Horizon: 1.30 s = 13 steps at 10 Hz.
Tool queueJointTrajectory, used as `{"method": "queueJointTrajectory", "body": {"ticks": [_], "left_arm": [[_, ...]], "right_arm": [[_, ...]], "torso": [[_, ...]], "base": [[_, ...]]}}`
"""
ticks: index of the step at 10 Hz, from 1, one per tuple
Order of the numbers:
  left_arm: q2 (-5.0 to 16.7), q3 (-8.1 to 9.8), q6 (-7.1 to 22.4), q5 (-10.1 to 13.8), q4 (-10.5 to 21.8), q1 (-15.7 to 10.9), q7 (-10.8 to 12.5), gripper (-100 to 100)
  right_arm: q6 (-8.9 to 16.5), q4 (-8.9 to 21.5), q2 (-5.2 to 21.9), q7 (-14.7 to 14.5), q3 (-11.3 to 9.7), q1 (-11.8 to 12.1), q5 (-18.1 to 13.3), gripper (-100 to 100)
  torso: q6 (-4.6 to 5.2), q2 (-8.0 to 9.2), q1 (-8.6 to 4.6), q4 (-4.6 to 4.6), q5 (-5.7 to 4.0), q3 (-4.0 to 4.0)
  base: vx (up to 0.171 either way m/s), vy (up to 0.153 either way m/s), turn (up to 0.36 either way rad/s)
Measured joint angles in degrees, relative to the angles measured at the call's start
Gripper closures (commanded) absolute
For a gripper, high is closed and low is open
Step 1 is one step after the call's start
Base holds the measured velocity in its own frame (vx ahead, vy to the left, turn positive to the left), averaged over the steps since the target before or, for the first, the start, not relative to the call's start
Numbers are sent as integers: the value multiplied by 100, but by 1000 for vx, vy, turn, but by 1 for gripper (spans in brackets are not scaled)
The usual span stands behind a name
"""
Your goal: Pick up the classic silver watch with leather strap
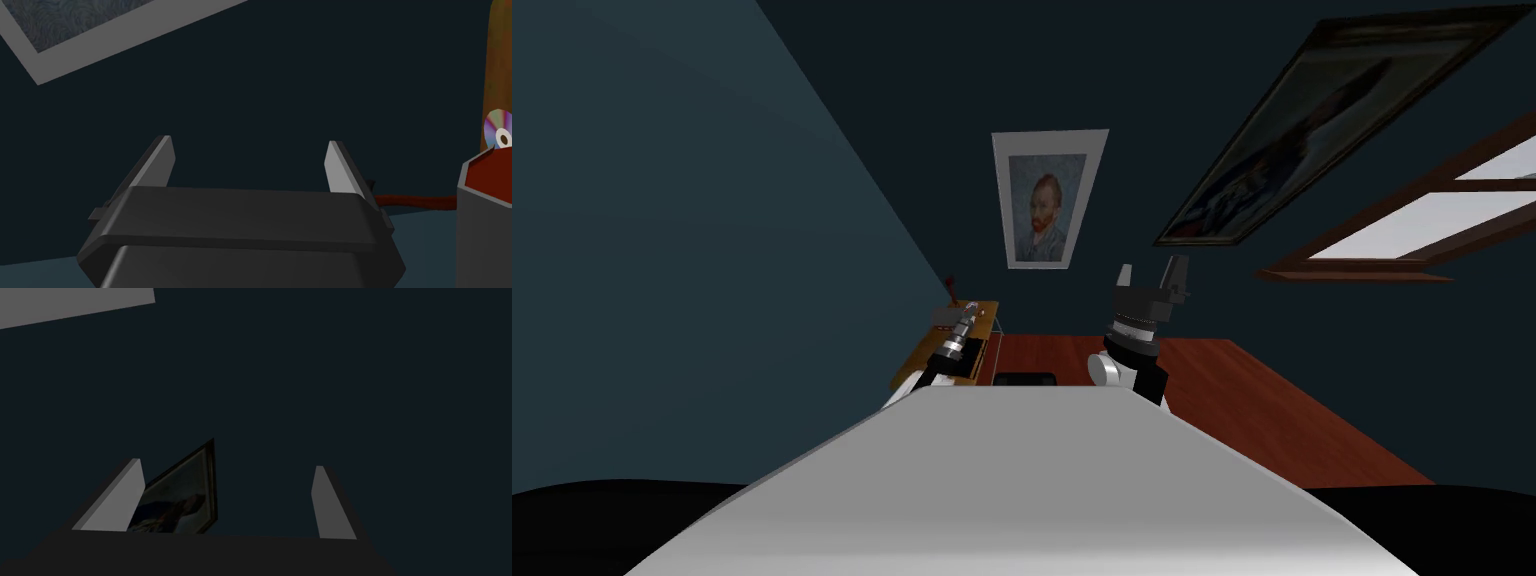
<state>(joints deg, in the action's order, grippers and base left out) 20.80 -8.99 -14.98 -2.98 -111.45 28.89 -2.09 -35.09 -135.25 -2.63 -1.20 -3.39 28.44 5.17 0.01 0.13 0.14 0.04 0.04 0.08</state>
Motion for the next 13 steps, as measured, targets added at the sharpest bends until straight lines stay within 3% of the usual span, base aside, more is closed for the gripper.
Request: {"method": "queueJointTrajectory", "body": {"ticks": [4, 6, 9, 13], "left_arm": [[555, -189, 375, -165, 753, 52, 125, -100], [758, -270, 543, -238, 1076, -73, 166, -100], [997, -408, 498, -451, 1880, -153, 138, -100], [1370, -532, 709, -631, 2244, -208, 160, -100]], "right_arm": [[0, 0, 0, 0, 0, 1, 0, 0], [0, 0, 0, 0, 0, 1, 0, 0], [0, 0, 0, 0, 0, 1, 0, 0], [-1, -1, 0, 0, 1, 3, 0, 0]], "torso": [[-2, -5, -3, -1, -1, -2], [-1, -11, -5, -1, -1, -6], [0, -32, 1, -6, 0, -17], [-2, -63, -7, -13, -1, -36]], "base": [[-35, 20, -116], [-11, 6, -37], [32, 16, -102], [113, 14, -136]]}}
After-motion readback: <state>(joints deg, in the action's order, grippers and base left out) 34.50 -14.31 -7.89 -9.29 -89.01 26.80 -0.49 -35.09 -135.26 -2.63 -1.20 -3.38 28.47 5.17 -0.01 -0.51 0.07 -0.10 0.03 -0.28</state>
